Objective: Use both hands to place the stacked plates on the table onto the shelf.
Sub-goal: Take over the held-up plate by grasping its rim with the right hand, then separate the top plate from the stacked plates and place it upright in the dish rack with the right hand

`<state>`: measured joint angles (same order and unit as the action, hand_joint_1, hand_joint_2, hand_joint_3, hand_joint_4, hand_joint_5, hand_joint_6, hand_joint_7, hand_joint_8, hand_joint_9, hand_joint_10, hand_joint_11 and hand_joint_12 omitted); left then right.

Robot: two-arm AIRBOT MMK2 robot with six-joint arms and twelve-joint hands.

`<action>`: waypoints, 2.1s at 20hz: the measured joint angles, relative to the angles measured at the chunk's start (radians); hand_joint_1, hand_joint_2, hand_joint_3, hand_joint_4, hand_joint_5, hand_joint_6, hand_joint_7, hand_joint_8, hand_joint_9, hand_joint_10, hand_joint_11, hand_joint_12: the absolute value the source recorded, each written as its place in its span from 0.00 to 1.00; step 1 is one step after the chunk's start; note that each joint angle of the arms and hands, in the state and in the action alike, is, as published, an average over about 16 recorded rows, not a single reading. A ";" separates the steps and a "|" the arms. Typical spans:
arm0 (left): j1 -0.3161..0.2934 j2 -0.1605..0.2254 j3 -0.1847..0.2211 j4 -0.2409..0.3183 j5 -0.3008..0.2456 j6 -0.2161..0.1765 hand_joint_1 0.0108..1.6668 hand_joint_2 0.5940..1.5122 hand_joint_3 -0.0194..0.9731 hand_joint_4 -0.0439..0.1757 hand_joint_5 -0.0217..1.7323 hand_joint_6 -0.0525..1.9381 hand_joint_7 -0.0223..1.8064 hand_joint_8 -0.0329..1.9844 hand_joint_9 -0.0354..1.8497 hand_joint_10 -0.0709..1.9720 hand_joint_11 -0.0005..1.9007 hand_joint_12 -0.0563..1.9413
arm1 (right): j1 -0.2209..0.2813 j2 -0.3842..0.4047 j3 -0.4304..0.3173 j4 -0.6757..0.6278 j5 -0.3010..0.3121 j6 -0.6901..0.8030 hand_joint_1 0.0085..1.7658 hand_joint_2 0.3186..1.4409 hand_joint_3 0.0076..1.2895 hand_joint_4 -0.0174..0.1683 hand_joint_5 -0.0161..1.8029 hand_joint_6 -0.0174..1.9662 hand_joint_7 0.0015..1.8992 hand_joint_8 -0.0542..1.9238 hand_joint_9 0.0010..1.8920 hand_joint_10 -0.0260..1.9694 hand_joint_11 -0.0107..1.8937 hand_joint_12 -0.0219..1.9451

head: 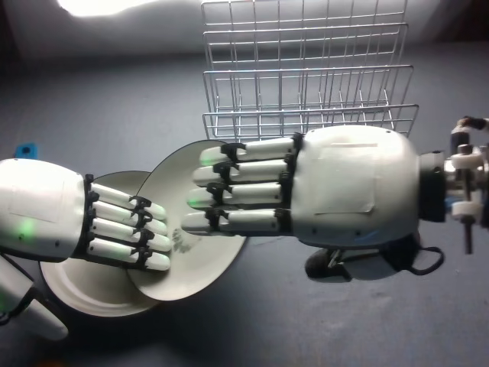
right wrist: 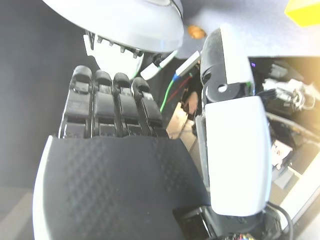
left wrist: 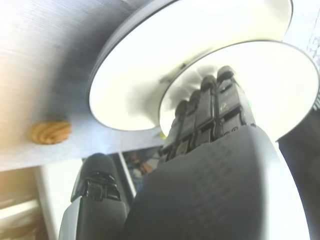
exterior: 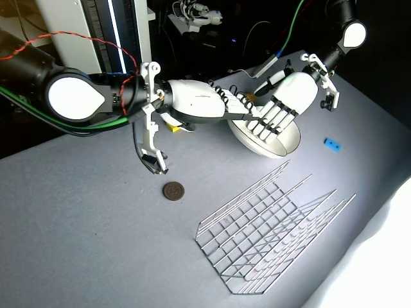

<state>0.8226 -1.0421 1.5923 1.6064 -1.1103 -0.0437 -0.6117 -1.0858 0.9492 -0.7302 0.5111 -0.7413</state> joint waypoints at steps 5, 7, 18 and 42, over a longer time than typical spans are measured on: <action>-0.011 -0.003 -0.020 -0.001 0.015 -0.009 0.00 0.66 0.05 0.19 0.02 0.02 0.00 0.01 0.02 0.03 0.01 0.02 | 0.010 -0.067 0.042 0.001 -0.027 -0.029 0.55 0.66 0.01 0.12 0.02 0.02 0.01 0.03 0.01 0.02 0.02 0.01; -0.009 -0.005 -0.018 -0.005 0.015 -0.014 0.00 0.66 0.04 0.18 0.02 0.02 0.00 0.01 0.02 0.03 0.01 0.02 | 0.016 -0.089 0.058 0.002 -0.038 -0.038 0.56 0.66 0.01 0.12 0.02 0.02 0.01 0.03 0.01 0.02 0.02 0.02; 0.013 -0.012 0.008 -0.043 -0.002 -0.046 0.00 0.66 0.04 0.18 0.02 0.02 0.01 0.01 0.03 0.03 0.01 0.02 | 0.039 -0.172 0.135 0.008 -0.076 -0.070 0.58 0.67 0.01 0.12 0.03 0.02 0.02 0.03 0.02 0.02 0.02 0.14; -0.002 -0.007 0.026 -0.069 -0.007 -0.069 0.00 0.66 0.04 0.19 0.02 0.03 0.01 0.01 0.03 0.04 0.01 0.02 | 0.048 -0.321 0.275 0.027 -0.025 -0.113 0.64 0.64 0.00 0.10 0.45 0.30 0.48 0.27 0.57 0.04 0.37 0.61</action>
<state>0.8207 -1.0493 1.6187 1.5373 -1.1177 -0.1124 -0.5636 -1.4065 1.2246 -0.7036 0.4856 -0.8542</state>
